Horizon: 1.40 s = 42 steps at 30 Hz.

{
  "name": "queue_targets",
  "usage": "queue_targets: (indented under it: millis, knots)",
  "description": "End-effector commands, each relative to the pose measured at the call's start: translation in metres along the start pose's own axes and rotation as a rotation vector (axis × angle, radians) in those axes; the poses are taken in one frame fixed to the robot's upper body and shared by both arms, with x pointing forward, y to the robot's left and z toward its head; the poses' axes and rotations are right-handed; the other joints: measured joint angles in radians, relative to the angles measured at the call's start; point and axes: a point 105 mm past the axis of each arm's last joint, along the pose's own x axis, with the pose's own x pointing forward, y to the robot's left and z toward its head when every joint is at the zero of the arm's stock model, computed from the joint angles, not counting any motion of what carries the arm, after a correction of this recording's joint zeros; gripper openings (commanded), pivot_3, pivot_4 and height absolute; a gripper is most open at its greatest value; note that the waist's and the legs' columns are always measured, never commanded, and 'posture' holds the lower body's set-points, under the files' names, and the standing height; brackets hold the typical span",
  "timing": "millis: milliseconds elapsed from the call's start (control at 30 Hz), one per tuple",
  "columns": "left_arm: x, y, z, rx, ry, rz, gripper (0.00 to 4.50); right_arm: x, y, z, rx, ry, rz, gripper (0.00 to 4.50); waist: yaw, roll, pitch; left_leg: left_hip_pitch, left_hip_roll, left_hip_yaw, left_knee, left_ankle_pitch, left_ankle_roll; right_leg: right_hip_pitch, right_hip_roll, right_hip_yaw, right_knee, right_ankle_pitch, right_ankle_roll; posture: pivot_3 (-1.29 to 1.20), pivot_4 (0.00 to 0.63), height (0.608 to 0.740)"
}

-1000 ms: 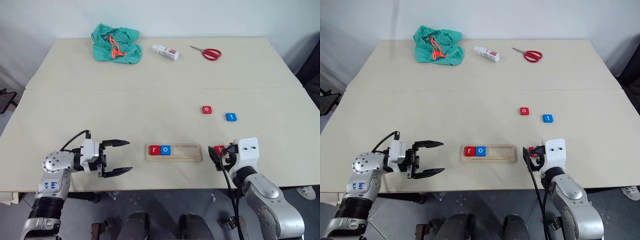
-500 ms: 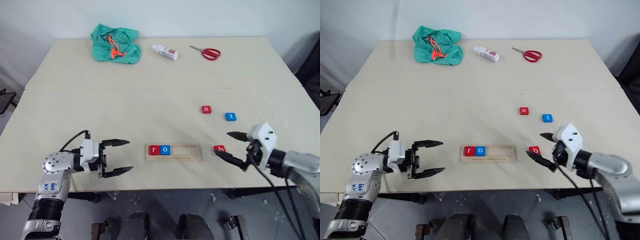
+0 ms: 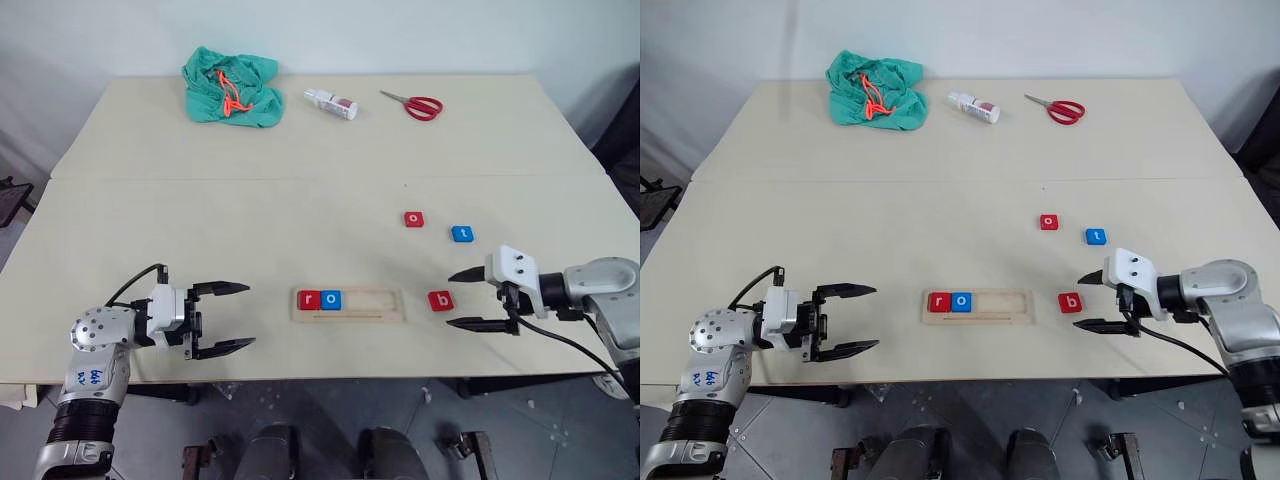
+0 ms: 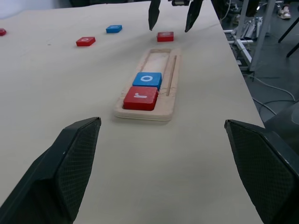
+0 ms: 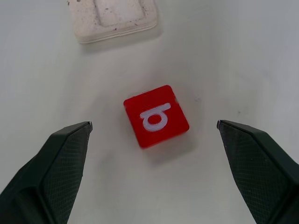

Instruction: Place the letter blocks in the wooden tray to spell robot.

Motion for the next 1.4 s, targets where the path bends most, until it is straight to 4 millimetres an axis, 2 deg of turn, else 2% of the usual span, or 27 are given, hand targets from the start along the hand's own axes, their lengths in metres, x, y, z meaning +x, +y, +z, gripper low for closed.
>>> queue_targets:
  millis: [33,200,233,300,500,733,867,933,1067,1200,1400]
  knots:
    - [-0.002,-0.002,0.008,0.029,-0.018,0.018,4.50,0.004,0.000,0.002,-0.031,-0.001,0.028,4.48,0.001,0.000,0.000,0.000,0.000,0.000,0.000,0.000,0.000,0.000,0.000,0.000,0.000,0.000,0.000,0.00,0.150,0.740]
    - [-0.001,-0.005,0.009,0.028,-0.019,0.029,4.50,0.006,-0.001,0.001,-0.051,0.013,0.043,4.48,0.002,0.000,0.000,0.000,0.000,-0.001,0.001,0.000,0.000,0.000,0.000,0.000,0.000,0.000,0.000,0.00,0.150,0.740]
    - [0.000,-0.005,0.009,0.028,-0.019,0.030,4.50,0.007,-0.001,0.000,-0.055,0.016,0.044,4.31,0.001,0.000,0.000,0.000,0.000,-0.001,0.001,0.000,0.000,0.000,0.000,0.000,0.000,0.000,0.000,0.00,0.150,0.740]
    - [0.000,-0.006,0.009,0.027,-0.019,0.035,4.50,0.007,-0.003,0.000,-0.058,0.020,0.039,3.88,0.000,0.000,0.000,0.000,0.000,0.000,0.001,0.000,0.000,0.000,0.000,0.000,0.000,0.000,0.000,0.00,0.150,0.740]
    - [0.001,-0.006,0.009,0.025,-0.021,0.037,4.50,0.002,-0.011,0.014,-0.072,-0.018,-0.005,1.80,0.002,0.000,0.000,0.000,0.000,0.000,0.001,0.000,0.000,0.000,0.000,0.000,0.000,0.000,0.000,0.00,0.150,0.740]
    - [0.003,-0.002,0.006,0.027,-0.023,0.037,4.50,-0.002,-0.014,0.046,-0.042,-0.079,-0.062,1.80,0.002,0.000,0.000,0.000,0.000,0.000,0.001,0.000,0.000,0.000,0.000,0.000,0.000,0.000,0.000,0.00,0.150,0.740]
    - [0.007,0.001,0.004,0.029,-0.033,0.032,4.50,0.007,-0.004,0.084,-0.054,-0.129,-0.017,1.80,0.002,0.000,0.000,-0.001,0.000,-0.001,0.001,0.000,0.000,0.000,0.000,0.000,0.000,0.000,0.000,0.00,0.150,0.740]
    - [0.010,0.002,0.004,0.029,-0.040,0.026,4.50,0.015,0.002,0.095,-0.034,-0.126,0.010,1.80,0.002,0.000,0.000,-0.001,0.000,-0.001,0.001,0.000,0.000,-0.001,0.000,0.000,0.000,0.000,0.000,0.00,0.150,0.740]
    - [0.011,0.001,0.003,0.028,-0.044,0.015,4.50,0.033,0.015,0.106,-0.066,-0.112,0.089,1.80,0.001,0.000,0.000,-0.001,0.000,-0.002,0.001,0.000,0.000,-0.001,0.000,0.000,0.000,0.000,0.000,0.00,0.150,0.740]
    - [0.010,0.001,0.003,0.031,-0.040,0.016,4.50,0.054,0.018,0.112,-0.125,-0.114,0.127,1.80,0.001,0.000,0.000,-0.002,0.000,-0.002,0.001,0.000,0.000,-0.001,0.000,0.000,0.001,0.000,0.000,0.00,0.150,0.740]
    - [0.010,-0.001,0.005,0.041,-0.040,0.029,4.50,0.080,0.020,0.109,-0.164,-0.087,0.160,1.80,0.000,0.000,0.000,-0.002,-0.001,-0.002,0.001,0.000,0.000,-0.002,0.000,0.000,0.001,0.000,0.000,0.00,0.150,0.740]
